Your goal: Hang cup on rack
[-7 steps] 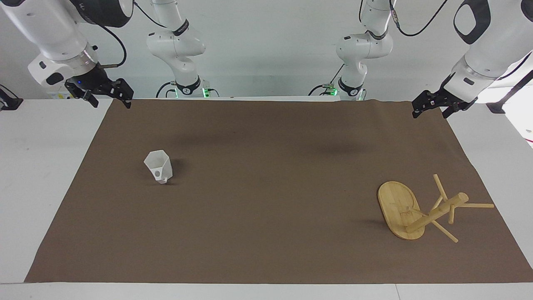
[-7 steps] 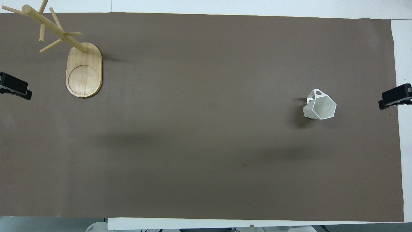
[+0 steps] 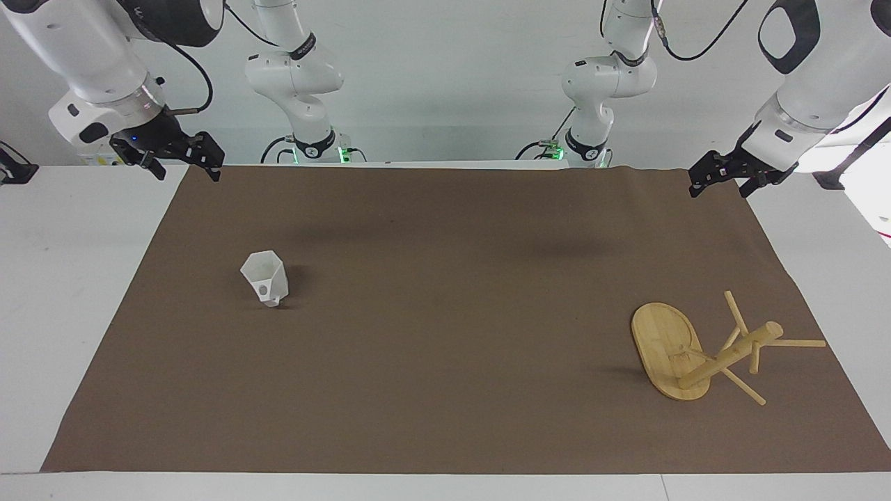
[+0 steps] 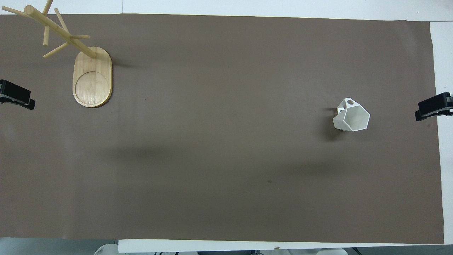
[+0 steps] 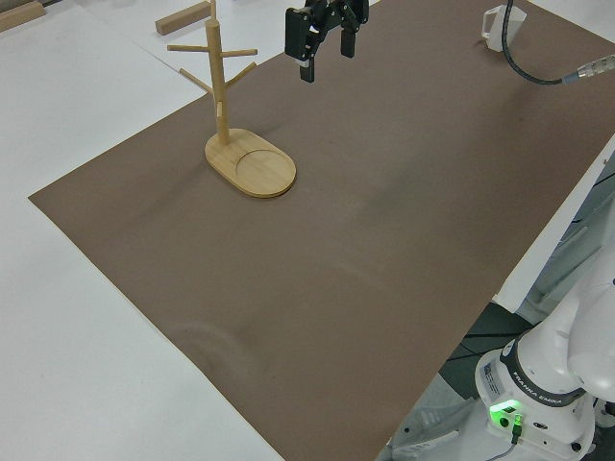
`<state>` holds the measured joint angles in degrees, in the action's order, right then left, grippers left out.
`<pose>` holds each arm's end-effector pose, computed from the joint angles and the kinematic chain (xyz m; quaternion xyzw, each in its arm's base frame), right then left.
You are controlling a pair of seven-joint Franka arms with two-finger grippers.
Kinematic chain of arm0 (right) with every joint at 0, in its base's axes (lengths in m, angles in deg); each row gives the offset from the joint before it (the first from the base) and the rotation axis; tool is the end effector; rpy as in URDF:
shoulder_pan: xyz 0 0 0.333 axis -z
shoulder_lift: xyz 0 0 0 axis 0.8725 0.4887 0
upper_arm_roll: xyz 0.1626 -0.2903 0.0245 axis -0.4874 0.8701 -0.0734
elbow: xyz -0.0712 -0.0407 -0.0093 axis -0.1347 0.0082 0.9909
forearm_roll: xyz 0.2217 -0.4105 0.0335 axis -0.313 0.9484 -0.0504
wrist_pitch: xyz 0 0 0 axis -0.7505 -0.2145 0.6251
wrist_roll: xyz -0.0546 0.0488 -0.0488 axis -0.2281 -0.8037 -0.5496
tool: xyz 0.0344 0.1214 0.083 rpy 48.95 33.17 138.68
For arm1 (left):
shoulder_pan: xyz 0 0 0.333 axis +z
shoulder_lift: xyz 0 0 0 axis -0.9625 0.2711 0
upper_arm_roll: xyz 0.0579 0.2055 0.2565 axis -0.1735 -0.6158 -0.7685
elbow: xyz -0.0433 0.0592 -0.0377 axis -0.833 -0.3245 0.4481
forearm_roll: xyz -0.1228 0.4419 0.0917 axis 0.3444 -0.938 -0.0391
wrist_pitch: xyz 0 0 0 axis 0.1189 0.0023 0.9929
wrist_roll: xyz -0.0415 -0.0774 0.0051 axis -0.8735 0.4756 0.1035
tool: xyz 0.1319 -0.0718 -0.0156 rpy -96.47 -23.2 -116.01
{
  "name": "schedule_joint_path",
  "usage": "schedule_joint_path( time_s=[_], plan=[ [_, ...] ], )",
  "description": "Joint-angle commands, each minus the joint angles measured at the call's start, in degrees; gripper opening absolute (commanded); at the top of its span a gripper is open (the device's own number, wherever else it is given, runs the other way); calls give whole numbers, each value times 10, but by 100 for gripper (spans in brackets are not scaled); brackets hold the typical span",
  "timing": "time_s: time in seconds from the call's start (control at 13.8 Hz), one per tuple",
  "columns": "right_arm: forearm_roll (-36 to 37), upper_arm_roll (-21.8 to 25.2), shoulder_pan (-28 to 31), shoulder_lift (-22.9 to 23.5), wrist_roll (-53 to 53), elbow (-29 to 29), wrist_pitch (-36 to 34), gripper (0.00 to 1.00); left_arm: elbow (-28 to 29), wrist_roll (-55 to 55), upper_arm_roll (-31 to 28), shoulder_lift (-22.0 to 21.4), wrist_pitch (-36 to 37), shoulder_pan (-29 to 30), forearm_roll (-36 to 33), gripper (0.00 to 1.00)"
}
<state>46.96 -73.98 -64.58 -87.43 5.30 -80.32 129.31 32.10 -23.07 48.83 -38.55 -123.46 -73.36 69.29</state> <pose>0.5929 -0.0684 0.5908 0.9967 -0.0107 -0.0794 0.0159 0.6153 -0.0355 0.5849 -0.9960 0.0570 0.0694 0.0039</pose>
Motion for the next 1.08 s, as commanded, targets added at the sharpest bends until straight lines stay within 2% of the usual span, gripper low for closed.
schedule_joint_path(
  time_s=[0.0, 0.14, 0.43, 0.58, 0.87, 1.01],
  plan=[
    [9, -2, -4, -12, 27, -15, 5, 100, 16, 5, -1, -12, -10, 0, -9, 100],
    [6, -2, 1, -12, 121, -18, 12, 100, 16, 5, 0, -12, -10, 0, -9, 100],
    [-43, 0, 59, 1, 464, -36, 79, 100, 16, 5, 0, -12, -10, 0, -9, 100],
    [-96, 0, 112, 43, 653, -23, 103, 100, 16, 5, 0, -12, -10, 0, -9, 100],
    [-207, -1, 175, 145, 899, 21, 98, 100, 16, 5, 0, -12, -10, 0, -9, 100],
    [-319, -2, 223, 205, 1002, 20, 73, 100, 16, 5, -1, -12, -10, 0, -9, 100]
  ],
)
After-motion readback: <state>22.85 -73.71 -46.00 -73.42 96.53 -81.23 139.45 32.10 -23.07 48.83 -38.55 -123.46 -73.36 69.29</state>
